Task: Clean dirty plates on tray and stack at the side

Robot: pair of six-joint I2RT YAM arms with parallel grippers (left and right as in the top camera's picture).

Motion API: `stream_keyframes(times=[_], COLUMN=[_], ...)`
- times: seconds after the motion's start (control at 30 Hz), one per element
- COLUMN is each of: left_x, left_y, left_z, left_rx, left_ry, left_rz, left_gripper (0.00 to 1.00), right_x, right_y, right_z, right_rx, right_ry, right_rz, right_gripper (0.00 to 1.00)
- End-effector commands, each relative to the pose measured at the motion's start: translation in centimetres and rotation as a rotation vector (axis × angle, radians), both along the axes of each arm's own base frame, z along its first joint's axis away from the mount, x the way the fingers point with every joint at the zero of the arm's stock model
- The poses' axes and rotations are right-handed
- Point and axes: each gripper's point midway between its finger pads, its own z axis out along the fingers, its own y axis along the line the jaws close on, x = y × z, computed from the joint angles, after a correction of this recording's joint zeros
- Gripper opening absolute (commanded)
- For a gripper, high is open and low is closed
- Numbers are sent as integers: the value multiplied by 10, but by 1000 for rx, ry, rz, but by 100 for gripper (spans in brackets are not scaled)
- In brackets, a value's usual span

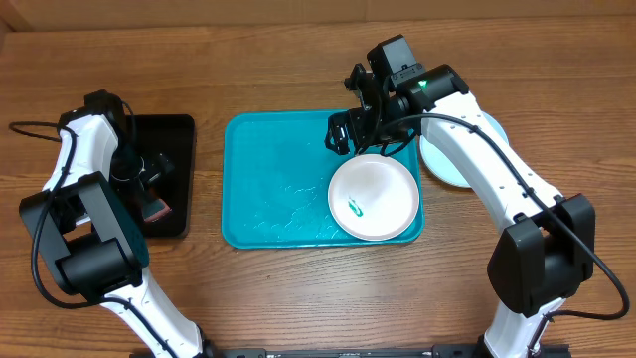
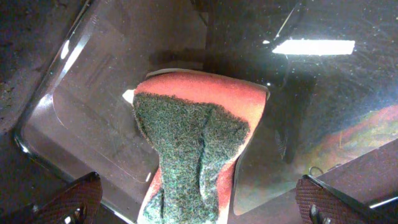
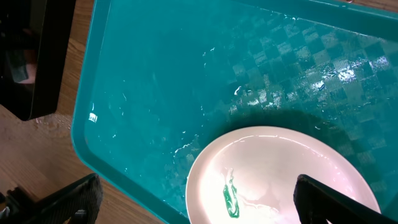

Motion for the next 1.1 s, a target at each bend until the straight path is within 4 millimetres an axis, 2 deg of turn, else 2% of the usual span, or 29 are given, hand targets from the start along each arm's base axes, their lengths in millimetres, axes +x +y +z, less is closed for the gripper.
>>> stream_keyframes(times=[0.0, 0.13, 0.27, 0.4, 0.47, 0.53, 0.6, 0.63, 0.67, 0.77, 0.87, 1.0, 1.07], left_x=[8, 8, 8, 35, 20, 18, 22, 25, 26, 25, 24, 10, 1], left_y=[1, 1, 1, 1, -20, -30, -43, -47, -46, -32, -9, 19, 26], left_z=[6, 6, 6, 5, 5, 5, 11, 16, 20, 40, 71, 115, 129], left_rx=[5, 5, 5, -10, -119, -176, -265, -301, -314, -301, -265, -188, -148], left_ry=[-26, -26, -26, -144, -89, -87, -113, -131, -139, -160, -236, -344, -362], left_rz=[-2, -2, -2, 60, 46, 59, -11, -30, -33, 20, 73, 123, 132], left_gripper=[100, 100, 100, 100, 100, 100, 80, 73, 72, 80, 82, 85, 88], right_x=[5, 3, -10, -18, -17, -14, -10, -9, -8, -7, -5, -4, -4], right_y=[-2, -1, 1, -3, -3, -2, 0, 0, 1, 0, -5, -8, -8], right_z=[6, 7, 6, 3, 3, 4, 5, 6, 6, 6, 3, 2, 2], right_rx=[1, 13, 32, 9, 10, 15, 24, 26, 28, 21, -11, -30, -29], right_ry=[-24, -14, 45, 79, 75, 64, 43, 39, 35, 29, 20, 17, 15], right_rz=[-6, -2, 11, 11, 11, 11, 11, 11, 11, 8, -3, -10, -10], right_gripper=[100, 100, 100, 100, 100, 100, 100, 100, 100, 100, 100, 100, 100])
